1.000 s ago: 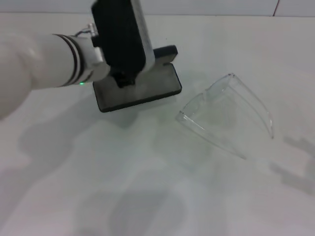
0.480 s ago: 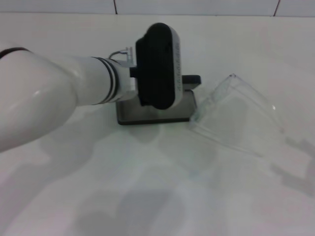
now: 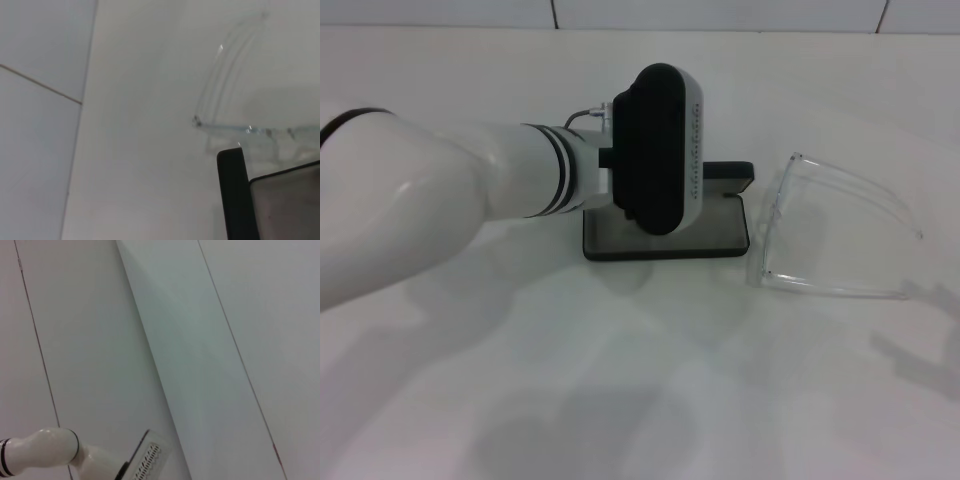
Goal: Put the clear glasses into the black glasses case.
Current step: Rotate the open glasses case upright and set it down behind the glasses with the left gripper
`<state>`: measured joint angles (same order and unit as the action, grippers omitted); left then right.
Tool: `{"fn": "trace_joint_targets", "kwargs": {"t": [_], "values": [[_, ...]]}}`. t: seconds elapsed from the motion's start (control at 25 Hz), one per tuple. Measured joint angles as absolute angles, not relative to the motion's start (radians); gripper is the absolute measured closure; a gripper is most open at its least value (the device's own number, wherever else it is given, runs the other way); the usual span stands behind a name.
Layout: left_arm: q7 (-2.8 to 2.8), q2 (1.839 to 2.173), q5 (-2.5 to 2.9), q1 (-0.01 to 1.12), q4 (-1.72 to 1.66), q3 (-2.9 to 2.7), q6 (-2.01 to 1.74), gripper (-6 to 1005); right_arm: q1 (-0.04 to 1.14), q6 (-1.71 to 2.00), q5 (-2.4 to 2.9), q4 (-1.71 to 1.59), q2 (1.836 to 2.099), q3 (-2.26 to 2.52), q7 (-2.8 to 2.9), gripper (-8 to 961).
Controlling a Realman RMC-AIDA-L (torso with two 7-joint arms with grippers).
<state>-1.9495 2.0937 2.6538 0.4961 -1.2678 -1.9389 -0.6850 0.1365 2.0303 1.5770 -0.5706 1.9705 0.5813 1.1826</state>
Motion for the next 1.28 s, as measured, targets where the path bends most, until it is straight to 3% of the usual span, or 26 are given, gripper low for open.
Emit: {"fn": "trace_joint_targets", "kwargs": {"t": [0.32, 0.44, 0.64, 1.28], "values": [[-1.923, 2.094, 2.664, 0.515, -1.185, -1.945, -0.611, 873, 0.138, 2.028, 1.577, -0.571, 1.972, 0.581, 1.183, 79], [-1.908, 2.093, 2.661, 0.512, -1.203, -1.945, -0.614, 694, 0.136, 2.019, 1.577, -0.571, 1.973, 0.581, 1.183, 80], [-1.910, 2.091, 2.658, 0.497, -1.234, -1.937, -0.646, 560, 0.143, 2.007, 1.577, -0.571, 1.973, 0.580, 1.183, 80], [-1.966, 2.095, 2.666, 0.451, -1.314, -1.933, -0.733, 560, 0.148, 1.994, 1.577, -0.570, 1.973, 0.588, 1.183, 81]]}}
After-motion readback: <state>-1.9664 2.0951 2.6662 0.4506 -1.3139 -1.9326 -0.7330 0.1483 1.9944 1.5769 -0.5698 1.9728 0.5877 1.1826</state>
